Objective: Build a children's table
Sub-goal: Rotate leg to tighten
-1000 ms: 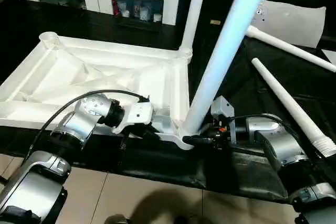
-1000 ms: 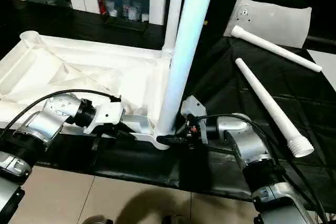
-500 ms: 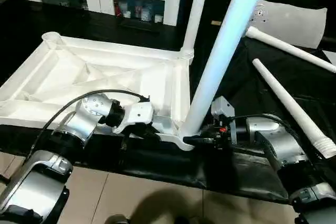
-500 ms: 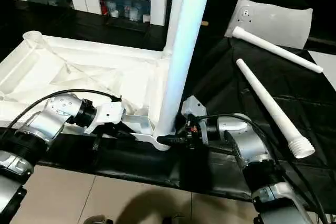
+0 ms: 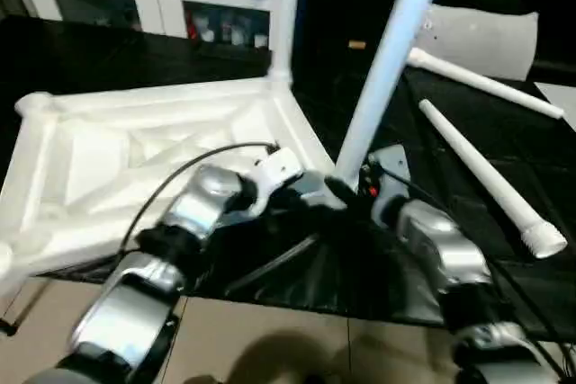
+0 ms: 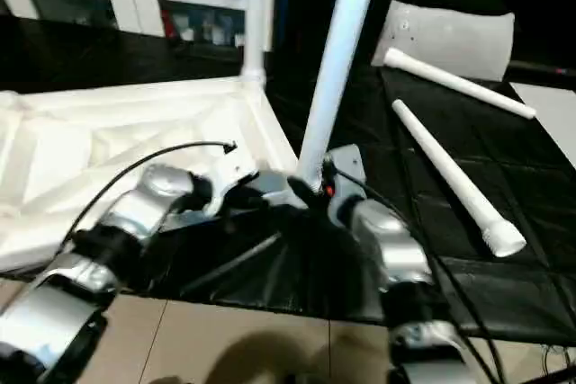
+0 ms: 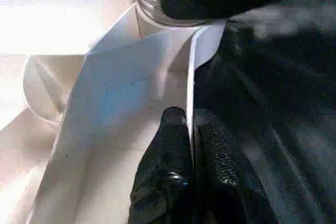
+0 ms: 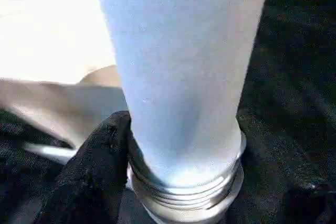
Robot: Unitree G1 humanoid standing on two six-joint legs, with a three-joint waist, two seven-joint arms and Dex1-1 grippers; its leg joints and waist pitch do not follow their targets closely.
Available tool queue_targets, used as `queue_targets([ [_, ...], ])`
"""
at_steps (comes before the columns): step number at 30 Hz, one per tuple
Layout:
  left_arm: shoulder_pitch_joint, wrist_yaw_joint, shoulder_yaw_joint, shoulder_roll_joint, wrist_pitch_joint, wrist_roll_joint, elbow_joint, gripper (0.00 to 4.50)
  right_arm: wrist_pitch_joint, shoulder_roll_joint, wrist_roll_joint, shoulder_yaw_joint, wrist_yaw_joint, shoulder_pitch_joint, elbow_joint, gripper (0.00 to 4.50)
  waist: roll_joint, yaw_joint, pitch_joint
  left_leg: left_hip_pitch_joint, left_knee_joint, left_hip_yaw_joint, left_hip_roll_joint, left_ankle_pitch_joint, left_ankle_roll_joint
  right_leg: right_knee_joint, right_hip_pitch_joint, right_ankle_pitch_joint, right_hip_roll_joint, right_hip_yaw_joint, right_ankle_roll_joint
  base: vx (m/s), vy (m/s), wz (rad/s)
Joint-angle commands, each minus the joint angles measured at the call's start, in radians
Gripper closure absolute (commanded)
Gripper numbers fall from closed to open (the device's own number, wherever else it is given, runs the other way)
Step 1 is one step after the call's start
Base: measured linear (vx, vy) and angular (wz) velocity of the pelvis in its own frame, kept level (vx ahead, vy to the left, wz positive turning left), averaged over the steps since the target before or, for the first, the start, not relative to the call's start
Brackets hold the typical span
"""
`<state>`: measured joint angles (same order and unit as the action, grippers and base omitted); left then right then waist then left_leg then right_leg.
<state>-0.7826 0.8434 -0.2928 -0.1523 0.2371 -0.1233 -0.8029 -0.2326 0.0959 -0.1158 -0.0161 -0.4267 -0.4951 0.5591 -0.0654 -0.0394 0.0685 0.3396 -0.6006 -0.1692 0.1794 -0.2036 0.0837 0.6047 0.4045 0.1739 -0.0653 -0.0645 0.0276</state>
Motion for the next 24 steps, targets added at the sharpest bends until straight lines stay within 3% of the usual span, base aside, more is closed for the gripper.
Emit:
queue_targets([
  [1,-0.038,-0.171,0.051,0.13,0.014,0.045,0.01,4.5,-0.033,-0.113,0.004,0.084,0.025,-0.028,0.037,1.76,-0.009,0.001,-0.057,0.002,0.076,0.016,0.038,-0.202,-0.047,-0.106,-0.036,0.533,-0.08,0.042,0.089,0.0,0.0,0.0],
  [6,-0.054,-0.231,0.063,0.159,0.03,0.037,0.022,4.5,-0.037,-0.153,-0.016,0.043,0.071,-0.038,0.041,1.76,-0.012,-0.003,-0.062,0.007,0.078,0.011,0.039,-0.15,-0.086,-0.089,-0.045,0.333,-0.079,0.047,0.151,0.0,0.0,0.0],
  [7,-0.054,-0.231,0.063,0.159,0.03,0.037,0.022,4.5,-0.037,-0.153,-0.016,0.043,0.071,-0.038,0.041,1.21,-0.012,-0.002,-0.062,0.008,0.079,0.011,0.039,-0.138,-0.096,-0.086,-0.046,0.308,-0.081,0.047,0.162,0.0,0.0,0.0],
  [11,-0.016,-0.116,0.022,0.12,-0.034,0.023,0.058,4.5,0.004,-0.125,-0.021,0.022,0.056,-0.016,0.011,0.86,-0.006,-0.002,-0.06,0.009,0.079,0.012,0.04,-0.141,-0.105,-0.088,-0.047,0.312,-0.086,0.046,0.168,0.0,0.0,0.0],
  [14,0.019,-0.031,0.005,0.067,-0.083,0.017,0.077,4.5,0.038,-0.078,-0.041,0.003,-0.019,0.009,-0.022,0.59,-0.007,-0.002,-0.06,0.017,0.081,0.014,0.041,-0.143,-0.113,-0.089,-0.053,0.311,-0.086,0.046,0.163,0.0,0.0,0.0],
  [18,0.049,0.056,-0.005,0.016,-0.131,0.027,0.087,4.5,0.059,-0.017,-0.061,-0.005,-0.106,0.031,-0.058,0.09,-0.006,-0.001,-0.059,0.016,0.081,0.011,0.042,-0.139,-0.121,-0.087,-0.051,0.293,-0.085,0.046,0.175,0.0,0.0,0.0],
  [20,0.072,0.136,-0.019,-0.021,-0.198,0.035,0.089,4.5,0.073,0.027,-0.071,-0.004,-0.171,0.043,-0.077,0.03,-0.01,-0.004,-0.059,0.019,0.081,0.012,0.042,-0.126,-0.125,-0.087,-0.053,0.293,-0.085,0.046,0.172,0.0,0.0,0.0],
  [24,0.098,0.296,-0.05,-0.125,-0.313,0.018,0.048,4.5,0.088,0.157,-0.098,0.011,-0.377,0.081,-0.136,0.03,-0.004,-0.005,-0.054,0.013,0.084,0.01,0.049,-0.157,-0.123,-0.089,-0.046,0.315,-0.085,0.048,0.17,0.0,0.0,0.0],
])
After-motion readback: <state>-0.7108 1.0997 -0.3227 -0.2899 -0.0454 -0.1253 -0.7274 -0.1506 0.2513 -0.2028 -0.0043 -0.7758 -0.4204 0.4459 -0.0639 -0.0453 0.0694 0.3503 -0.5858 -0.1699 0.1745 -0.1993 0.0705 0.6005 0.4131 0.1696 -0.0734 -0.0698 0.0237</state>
